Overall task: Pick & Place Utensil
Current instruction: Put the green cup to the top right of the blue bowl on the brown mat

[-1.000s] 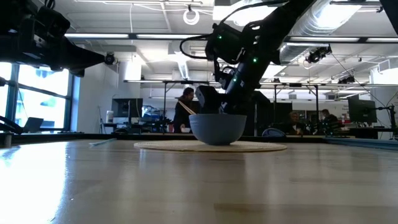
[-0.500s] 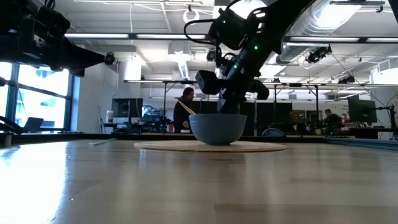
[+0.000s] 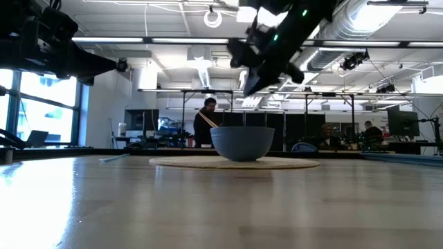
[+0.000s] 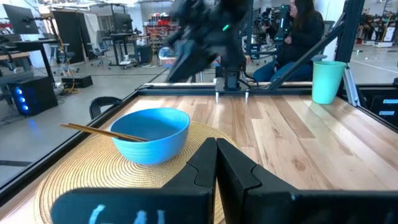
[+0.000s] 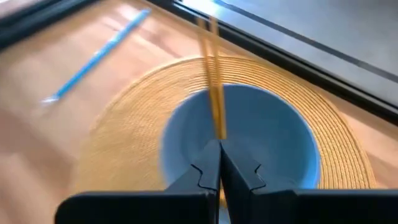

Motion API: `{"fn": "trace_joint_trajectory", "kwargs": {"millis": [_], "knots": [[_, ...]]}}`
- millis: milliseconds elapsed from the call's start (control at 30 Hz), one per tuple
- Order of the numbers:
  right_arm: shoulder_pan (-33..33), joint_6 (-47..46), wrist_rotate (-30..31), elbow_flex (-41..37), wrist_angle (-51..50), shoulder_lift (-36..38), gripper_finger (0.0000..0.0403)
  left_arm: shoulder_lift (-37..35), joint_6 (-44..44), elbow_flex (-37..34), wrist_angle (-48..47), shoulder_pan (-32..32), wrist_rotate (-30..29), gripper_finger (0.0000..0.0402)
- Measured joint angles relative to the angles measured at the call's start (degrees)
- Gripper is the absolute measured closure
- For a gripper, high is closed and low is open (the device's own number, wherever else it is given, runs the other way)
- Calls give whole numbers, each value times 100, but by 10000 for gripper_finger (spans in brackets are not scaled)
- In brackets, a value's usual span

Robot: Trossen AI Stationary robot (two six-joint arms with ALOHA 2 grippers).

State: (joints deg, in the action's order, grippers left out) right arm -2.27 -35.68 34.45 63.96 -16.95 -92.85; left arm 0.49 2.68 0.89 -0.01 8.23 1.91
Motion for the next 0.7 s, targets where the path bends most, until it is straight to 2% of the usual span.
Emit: {"fn": "trace_joint_trajectory", "kwargs": {"millis": [200, 367, 600, 700], "knots": [[879, -261, 121, 2, -670, 729, 402, 0, 0, 0, 0, 0, -1, 400], [1598, -1041, -179, 118, -1350, 891, 402, 1, 0, 0, 0, 2, -2, 400], [2458, -2408, -941, 1193, -3177, 340, 402, 2, 0, 0, 0, 1, -1, 400], [2684, -2921, -1599, 1951, -4238, -157, 403, 2, 0, 0, 0, 0, -2, 400]]}}
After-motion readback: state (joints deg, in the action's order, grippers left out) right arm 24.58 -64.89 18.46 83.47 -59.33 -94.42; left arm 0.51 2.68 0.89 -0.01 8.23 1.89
